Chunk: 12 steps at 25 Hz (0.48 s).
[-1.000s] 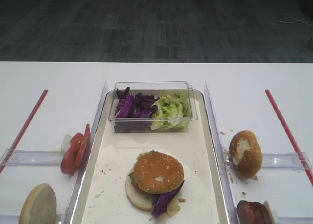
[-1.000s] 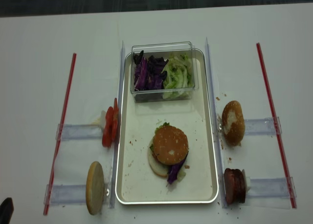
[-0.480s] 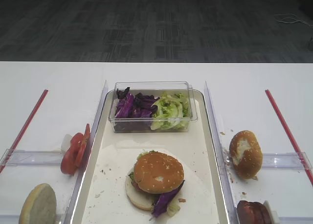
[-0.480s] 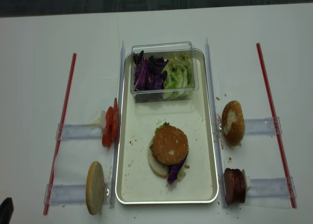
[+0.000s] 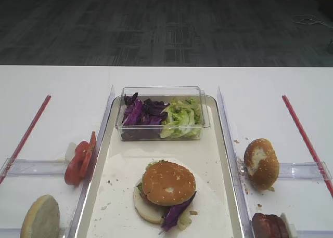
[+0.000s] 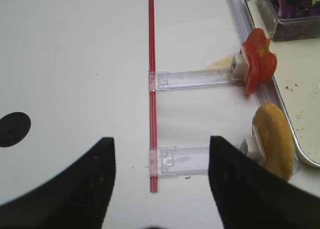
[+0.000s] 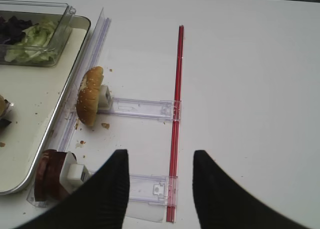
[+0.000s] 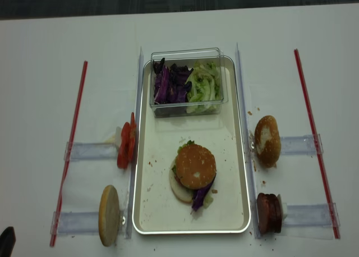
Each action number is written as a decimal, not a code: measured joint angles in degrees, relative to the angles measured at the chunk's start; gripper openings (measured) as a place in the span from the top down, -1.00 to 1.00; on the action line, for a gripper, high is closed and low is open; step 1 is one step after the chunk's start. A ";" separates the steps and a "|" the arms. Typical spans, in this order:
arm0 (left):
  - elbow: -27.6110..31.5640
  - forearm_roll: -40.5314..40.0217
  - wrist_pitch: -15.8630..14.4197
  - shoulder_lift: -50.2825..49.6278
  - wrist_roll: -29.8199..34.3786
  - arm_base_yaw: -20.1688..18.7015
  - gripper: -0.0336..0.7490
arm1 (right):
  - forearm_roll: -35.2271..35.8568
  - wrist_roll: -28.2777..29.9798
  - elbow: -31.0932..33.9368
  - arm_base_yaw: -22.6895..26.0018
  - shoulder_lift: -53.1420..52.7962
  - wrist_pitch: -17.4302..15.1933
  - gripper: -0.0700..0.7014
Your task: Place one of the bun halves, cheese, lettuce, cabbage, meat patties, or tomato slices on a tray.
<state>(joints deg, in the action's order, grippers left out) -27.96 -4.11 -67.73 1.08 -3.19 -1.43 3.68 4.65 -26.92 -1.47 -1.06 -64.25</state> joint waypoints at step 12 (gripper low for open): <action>0.00 0.00 0.00 0.00 0.00 0.00 -0.15 | 0.00 0.00 0.00 0.00 0.00 0.11 -0.01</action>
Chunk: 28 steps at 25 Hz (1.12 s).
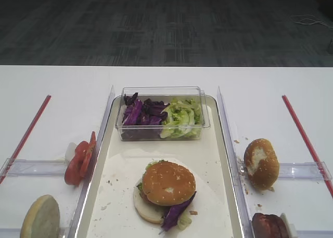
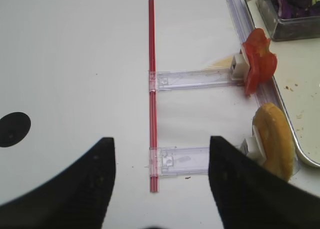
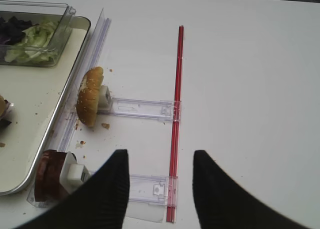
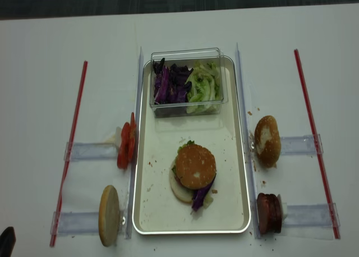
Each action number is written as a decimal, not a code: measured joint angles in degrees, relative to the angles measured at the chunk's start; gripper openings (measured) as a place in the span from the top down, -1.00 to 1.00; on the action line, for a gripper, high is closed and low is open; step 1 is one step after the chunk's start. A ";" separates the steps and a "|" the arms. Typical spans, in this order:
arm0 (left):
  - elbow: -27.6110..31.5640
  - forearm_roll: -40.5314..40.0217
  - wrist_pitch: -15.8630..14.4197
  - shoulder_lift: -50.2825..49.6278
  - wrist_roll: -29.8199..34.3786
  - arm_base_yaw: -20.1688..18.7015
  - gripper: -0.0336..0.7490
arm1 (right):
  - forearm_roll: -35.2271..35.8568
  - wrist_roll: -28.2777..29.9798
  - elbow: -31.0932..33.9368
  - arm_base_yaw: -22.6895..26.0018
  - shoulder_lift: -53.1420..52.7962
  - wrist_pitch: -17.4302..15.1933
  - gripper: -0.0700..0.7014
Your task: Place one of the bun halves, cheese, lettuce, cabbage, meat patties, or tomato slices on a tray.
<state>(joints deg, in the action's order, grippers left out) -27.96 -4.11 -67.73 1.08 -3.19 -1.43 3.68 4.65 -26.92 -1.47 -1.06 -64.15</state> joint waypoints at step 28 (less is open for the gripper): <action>0.00 0.00 0.00 0.00 0.00 0.00 -0.15 | 0.00 -0.11 0.00 0.00 0.00 0.00 -0.01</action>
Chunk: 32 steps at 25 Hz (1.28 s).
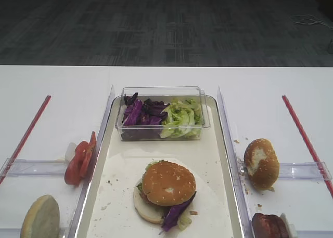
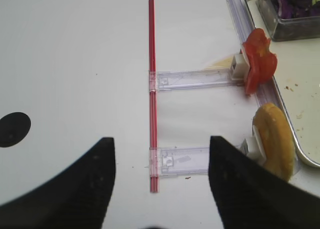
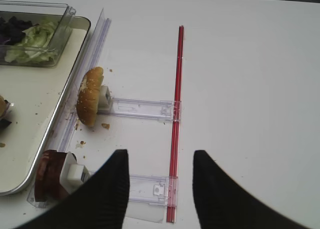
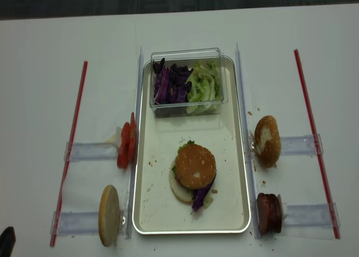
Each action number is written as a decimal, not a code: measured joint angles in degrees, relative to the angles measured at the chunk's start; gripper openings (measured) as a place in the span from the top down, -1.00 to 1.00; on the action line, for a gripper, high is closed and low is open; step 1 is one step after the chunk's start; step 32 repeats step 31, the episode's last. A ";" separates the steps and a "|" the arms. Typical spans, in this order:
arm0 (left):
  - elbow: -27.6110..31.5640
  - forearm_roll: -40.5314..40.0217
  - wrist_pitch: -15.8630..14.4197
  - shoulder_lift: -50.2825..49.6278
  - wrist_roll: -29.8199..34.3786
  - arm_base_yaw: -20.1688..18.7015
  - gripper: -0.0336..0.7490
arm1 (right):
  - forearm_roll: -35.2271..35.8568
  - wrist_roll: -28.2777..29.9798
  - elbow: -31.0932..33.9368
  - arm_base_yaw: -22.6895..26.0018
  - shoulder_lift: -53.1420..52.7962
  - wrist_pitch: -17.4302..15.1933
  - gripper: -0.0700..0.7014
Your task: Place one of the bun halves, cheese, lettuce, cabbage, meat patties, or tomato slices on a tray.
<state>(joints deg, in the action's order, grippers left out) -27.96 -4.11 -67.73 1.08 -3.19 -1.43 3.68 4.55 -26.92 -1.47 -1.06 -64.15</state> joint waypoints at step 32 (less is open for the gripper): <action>0.00 0.00 0.00 0.00 0.00 0.00 -0.15 | 0.02 -0.10 0.00 0.00 0.00 0.00 -0.01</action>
